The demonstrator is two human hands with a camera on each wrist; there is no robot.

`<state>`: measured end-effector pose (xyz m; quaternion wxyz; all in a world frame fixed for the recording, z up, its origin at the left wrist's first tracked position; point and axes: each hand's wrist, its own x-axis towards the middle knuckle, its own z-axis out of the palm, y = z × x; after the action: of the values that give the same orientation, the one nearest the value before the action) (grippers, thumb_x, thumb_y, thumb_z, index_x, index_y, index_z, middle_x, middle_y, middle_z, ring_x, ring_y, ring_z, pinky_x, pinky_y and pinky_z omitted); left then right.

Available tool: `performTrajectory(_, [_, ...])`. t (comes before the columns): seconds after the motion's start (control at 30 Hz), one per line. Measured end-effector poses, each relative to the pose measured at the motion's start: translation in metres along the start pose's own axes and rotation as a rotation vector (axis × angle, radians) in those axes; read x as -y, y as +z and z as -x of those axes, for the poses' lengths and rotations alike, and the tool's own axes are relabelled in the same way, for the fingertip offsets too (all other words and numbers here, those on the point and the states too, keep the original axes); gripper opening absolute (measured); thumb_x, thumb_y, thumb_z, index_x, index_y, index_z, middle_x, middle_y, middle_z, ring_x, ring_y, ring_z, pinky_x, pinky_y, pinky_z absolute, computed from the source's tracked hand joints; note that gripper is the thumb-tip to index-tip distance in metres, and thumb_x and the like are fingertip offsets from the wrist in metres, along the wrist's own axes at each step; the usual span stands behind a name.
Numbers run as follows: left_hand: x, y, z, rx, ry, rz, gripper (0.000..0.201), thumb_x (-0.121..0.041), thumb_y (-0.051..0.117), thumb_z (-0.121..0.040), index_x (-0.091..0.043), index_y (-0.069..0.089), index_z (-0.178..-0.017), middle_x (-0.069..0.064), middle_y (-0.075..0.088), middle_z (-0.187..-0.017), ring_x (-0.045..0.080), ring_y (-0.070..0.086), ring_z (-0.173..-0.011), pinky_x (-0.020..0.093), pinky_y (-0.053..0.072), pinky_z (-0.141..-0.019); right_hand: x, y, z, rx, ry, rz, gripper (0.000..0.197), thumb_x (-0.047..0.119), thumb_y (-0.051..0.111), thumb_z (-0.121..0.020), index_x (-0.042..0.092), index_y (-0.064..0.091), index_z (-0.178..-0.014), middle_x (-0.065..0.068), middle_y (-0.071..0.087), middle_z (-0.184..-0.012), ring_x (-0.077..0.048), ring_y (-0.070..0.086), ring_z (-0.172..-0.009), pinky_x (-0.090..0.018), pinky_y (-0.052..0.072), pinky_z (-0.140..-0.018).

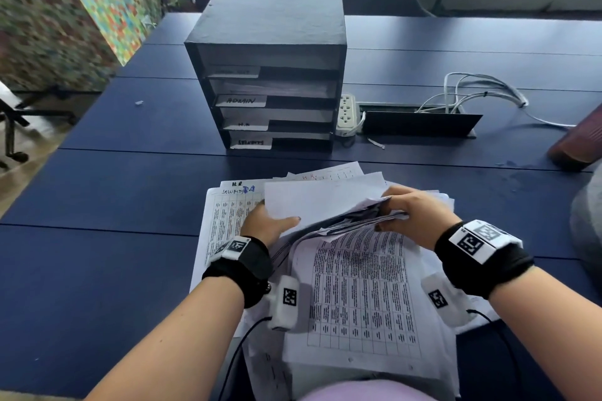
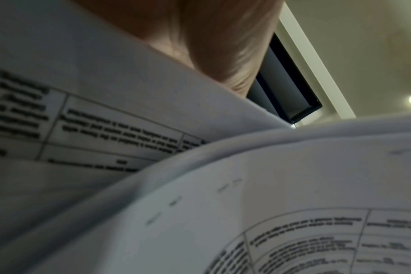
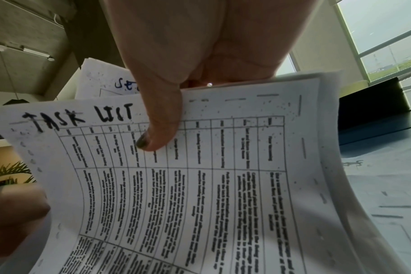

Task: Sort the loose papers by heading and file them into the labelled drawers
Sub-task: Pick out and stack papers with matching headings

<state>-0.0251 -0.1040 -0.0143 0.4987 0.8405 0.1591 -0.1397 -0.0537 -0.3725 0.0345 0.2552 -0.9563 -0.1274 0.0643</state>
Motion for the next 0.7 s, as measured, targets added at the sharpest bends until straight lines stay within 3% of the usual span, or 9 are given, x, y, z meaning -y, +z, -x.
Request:
performTrajectory(0.1, [-0.005, -0.001, 0.002, -0.014, -0.009, -0.107, 0.028, -0.017, 0.069, -0.083, -0.002, 0.066, -0.106, 0.013, 0.068, -0.109, 0.026, 0.063, -0.101, 0.023, 0.043, -0.08, 0.002, -0.001, 0.0, 0.0, 0.008, -0.004, 0.019, 0.028, 0.078, -0.071, 0.015, 0.073, -0.084, 0.011, 0.057, -0.088, -0.015, 0.058, -0.078, -0.019, 0.038, -0.069])
performTrajectory(0.2, [-0.013, -0.006, 0.001, -0.089, 0.04, -0.052, 0.026, -0.018, 0.068, -0.084, -0.003, 0.067, -0.105, 0.013, 0.069, -0.108, 0.026, 0.064, -0.099, 0.024, 0.043, -0.082, 0.005, -0.007, -0.001, -0.019, -0.002, -0.001, 0.02, 0.024, 0.079, -0.07, 0.014, 0.074, -0.086, 0.006, 0.058, -0.085, -0.017, 0.058, -0.077, -0.02, 0.04, -0.07])
performTrajectory(0.37, [-0.049, -0.015, 0.007, -0.143, 0.24, 0.099, 0.016, -0.013, 0.065, -0.085, -0.007, 0.07, -0.099, 0.006, 0.069, -0.093, 0.017, 0.061, -0.086, 0.019, 0.039, -0.074, 0.007, -0.018, -0.007, 0.0, 0.007, 0.048, 0.028, 0.028, 0.077, -0.071, 0.01, 0.072, -0.092, -0.002, 0.062, -0.093, -0.02, 0.06, -0.085, -0.029, 0.045, -0.077])
performTrajectory(0.47, [-0.074, -0.024, 0.01, -0.217, 0.355, 0.143, 0.013, -0.01, 0.064, -0.085, -0.005, 0.07, -0.096, 0.003, 0.066, -0.086, 0.014, 0.057, -0.078, 0.021, 0.039, -0.066, 0.01, -0.021, -0.007, 0.034, 0.04, 0.069, 0.03, 0.031, 0.074, -0.074, 0.014, 0.071, -0.099, -0.001, 0.061, -0.098, -0.02, 0.059, -0.089, -0.031, 0.045, -0.08])
performTrajectory(0.6, [-0.101, -0.042, 0.015, -0.297, 0.404, 0.419, 0.008, -0.007, 0.065, -0.085, -0.015, 0.066, -0.086, -0.006, 0.065, -0.074, -0.006, 0.054, -0.054, 0.011, 0.046, -0.056, 0.014, -0.021, -0.004, 0.055, 0.081, 0.052, 0.027, 0.03, 0.071, -0.077, 0.016, 0.071, -0.1, 0.004, 0.059, -0.102, -0.017, 0.058, -0.095, -0.026, 0.043, -0.081])
performTrajectory(0.7, [-0.109, -0.051, 0.018, -0.233, 0.43, 0.592, 0.015, -0.002, 0.066, -0.083, -0.016, 0.066, -0.085, -0.005, 0.067, -0.078, 0.004, 0.06, -0.064, 0.023, 0.055, -0.066, 0.013, -0.017, -0.004, 0.038, 0.096, 0.052, 0.027, 0.029, 0.073, -0.076, 0.014, 0.071, -0.098, 0.003, 0.058, -0.109, -0.02, 0.057, -0.101, -0.022, 0.039, -0.078])
